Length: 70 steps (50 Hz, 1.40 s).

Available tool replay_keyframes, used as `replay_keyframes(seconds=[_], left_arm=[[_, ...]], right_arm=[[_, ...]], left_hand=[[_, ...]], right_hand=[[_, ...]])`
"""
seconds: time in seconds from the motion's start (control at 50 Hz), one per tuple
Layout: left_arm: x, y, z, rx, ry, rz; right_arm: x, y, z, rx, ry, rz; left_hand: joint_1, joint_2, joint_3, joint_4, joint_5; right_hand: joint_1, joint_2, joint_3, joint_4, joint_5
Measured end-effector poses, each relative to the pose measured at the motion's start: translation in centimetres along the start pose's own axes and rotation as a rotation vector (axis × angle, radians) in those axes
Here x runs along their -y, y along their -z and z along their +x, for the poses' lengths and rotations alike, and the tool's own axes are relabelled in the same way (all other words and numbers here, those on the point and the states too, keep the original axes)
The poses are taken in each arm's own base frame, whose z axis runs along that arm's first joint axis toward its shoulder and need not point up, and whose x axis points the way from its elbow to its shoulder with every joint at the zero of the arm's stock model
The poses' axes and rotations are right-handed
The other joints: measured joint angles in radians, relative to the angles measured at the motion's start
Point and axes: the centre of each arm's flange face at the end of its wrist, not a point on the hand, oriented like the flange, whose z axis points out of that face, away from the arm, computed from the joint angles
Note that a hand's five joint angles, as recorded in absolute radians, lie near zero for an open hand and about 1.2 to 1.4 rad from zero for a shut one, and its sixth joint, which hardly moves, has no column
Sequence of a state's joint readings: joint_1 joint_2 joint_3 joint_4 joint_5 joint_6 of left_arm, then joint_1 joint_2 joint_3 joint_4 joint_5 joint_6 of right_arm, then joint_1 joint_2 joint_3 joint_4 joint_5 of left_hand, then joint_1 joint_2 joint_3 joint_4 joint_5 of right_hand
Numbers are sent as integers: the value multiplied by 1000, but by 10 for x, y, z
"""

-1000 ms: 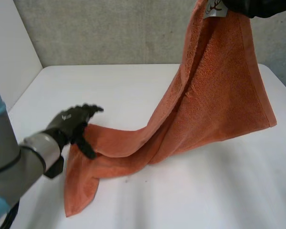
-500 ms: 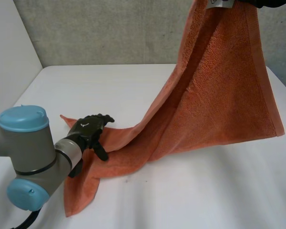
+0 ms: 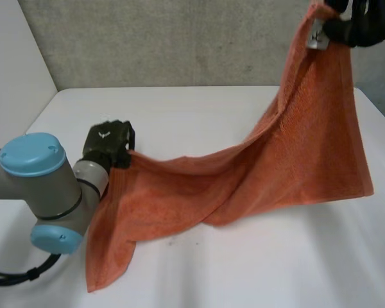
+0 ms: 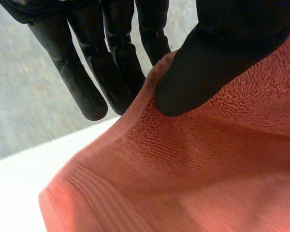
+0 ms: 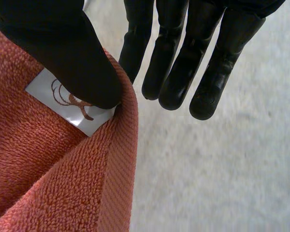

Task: Fold the laundry

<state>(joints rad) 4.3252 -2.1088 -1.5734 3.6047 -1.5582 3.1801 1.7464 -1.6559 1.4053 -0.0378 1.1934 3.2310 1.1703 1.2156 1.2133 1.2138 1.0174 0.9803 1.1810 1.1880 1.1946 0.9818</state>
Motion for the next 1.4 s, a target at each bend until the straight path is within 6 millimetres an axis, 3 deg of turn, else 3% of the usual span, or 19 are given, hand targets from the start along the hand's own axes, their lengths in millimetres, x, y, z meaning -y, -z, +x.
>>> replay_keyframes(seconds=[0.14,0.22,0.28,0.32,0.4,0.46,0.52,0.6,0.68,0.78,0.82,0.84,0.9,1.0,1.08,1.18,1.28,1.4], left_arm=[[23,-29,-11,36,-120,140],[66,-50,-16,67,-167,302],[101,-58,-20,88,-179,414],[143,-59,-23,111,-183,535],[209,-44,-29,149,-183,721],[237,-28,-31,167,-180,800],[247,-16,-32,174,-178,822],[229,-4,-30,168,-176,763],[187,2,-26,148,-176,632],[106,14,-16,100,-177,388],[86,18,-12,84,-177,331],[67,22,-7,67,-177,274],[32,30,3,31,-177,165],[-5,39,13,-9,-180,44],[-14,43,15,-19,-182,1],[-15,45,15,-23,-182,-14],[-9,46,14,-19,-181,-3],[-3,46,13,-13,-180,11]], right_arm=[[-49,-36,28,-46,11,-98],[-56,-70,48,-98,52,-47],[-47,-90,59,-140,78,32],[-27,-110,69,-182,104,154],[12,-126,77,-215,118,361],[31,-128,78,-215,110,465],[36,-126,78,-206,96,505],[18,-116,75,-178,68,459],[-18,-104,70,-148,45,331],[-87,-77,69,-131,32,72],[-104,-70,69,-131,38,4],[-122,-62,69,-132,47,-64],[-162,-44,69,-128,81,-224],[-210,-20,71,-117,159,-434],[-227,-7,77,-118,192,-553],[-233,3,79,-119,191,-621],[-234,12,75,-101,182,-644],[-237,22,63,-29,181,-620]], left_hand=[[0,2,2,3,0],[0,2,3,3,0],[1,2,3,3,0],[1,2,3,3,0],[1,2,3,3,0],[1,2,3,3,4],[1,2,3,3,6],[1,2,3,3,6],[1,2,3,4,6],[1,2,3,4,6],[1,2,3,4,6],[1,2,3,4,6],[1,2,3,4,6],[1,3,3,4,6],[1,3,3,4,6],[1,3,3,4,6],[1,3,3,4,6],[1,3,3,4,6]], right_hand=[[0,5,0,0,0],[0,6,1,0,0],[0,6,1,0,0],[0,6,1,0,0],[0,6,1,0,0],[0,6,1,0,0],[0,6,1,0,0],[0,6,1,0,0],[0,6,1,0,0],[0,6,1,0,0],[0,6,1,0,0],[0,6,1,0,0],[0,6,1,0,0],[0,6,1,0,0],[0,6,1,0,0],[0,6,1,0,0],[-271,-360,-366,-370,-317],[-328,-427,-445,-456,-404]])
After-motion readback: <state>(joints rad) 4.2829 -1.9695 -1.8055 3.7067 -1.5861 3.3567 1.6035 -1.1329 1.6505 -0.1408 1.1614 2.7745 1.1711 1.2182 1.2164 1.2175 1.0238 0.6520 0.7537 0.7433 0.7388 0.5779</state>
